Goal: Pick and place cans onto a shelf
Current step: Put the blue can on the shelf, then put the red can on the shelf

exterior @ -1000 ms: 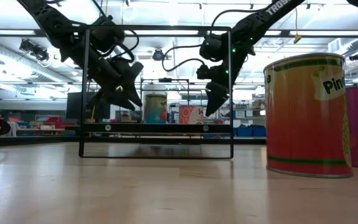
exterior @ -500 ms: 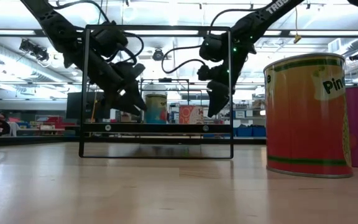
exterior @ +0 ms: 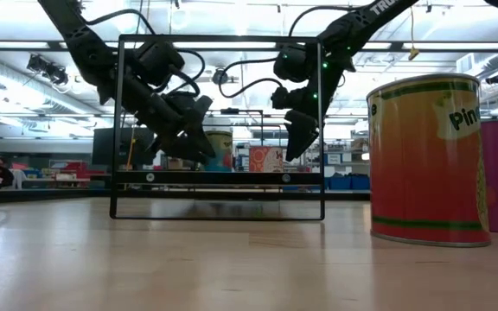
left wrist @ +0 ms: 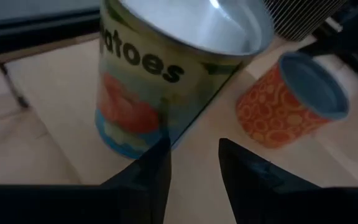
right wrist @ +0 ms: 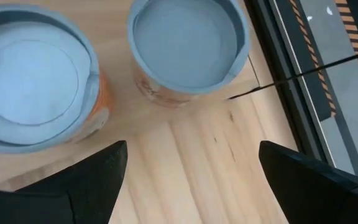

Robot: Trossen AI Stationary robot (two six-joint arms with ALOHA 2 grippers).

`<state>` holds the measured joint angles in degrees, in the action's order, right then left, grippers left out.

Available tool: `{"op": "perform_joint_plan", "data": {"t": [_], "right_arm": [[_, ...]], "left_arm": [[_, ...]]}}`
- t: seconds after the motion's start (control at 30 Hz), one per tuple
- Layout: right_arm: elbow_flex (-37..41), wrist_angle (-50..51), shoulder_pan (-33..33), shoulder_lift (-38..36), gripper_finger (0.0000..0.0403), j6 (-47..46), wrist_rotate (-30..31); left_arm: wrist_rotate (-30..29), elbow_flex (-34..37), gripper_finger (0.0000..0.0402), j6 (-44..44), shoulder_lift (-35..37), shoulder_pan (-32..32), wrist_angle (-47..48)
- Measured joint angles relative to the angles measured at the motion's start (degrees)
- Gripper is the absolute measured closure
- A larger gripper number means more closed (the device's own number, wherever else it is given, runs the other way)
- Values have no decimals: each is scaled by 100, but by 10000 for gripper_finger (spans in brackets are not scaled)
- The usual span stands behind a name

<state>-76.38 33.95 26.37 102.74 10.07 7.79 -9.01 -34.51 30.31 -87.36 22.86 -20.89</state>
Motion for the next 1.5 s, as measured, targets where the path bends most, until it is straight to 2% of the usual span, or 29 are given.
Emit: {"op": "perform_joint_plan", "data": {"t": [0.5,0.7,0.87,1.07,1.3,1.5], "right_arm": [[0,23,-199,-9,30,-56,98],[0,46,-195,-9,30,-201,114],[0,-179,-195,-9,30,-141,111],[0,-62,-233,-9,30,-22,-223],[0,212,-278,-91,30,1,4],[0,477,-429,-578,30,-478,295]], "left_arm": [[-304,-4,260,-252,-128,17,-203],[73,-4,260,-250,37,-20,-171],[-132,-2,260,-248,400,-142,270],[-430,0,260,49,792,-336,758],[-694,0,260,588,1149,-718,1128],[-732,-4,260,608,1590,-1189,1768]]}}
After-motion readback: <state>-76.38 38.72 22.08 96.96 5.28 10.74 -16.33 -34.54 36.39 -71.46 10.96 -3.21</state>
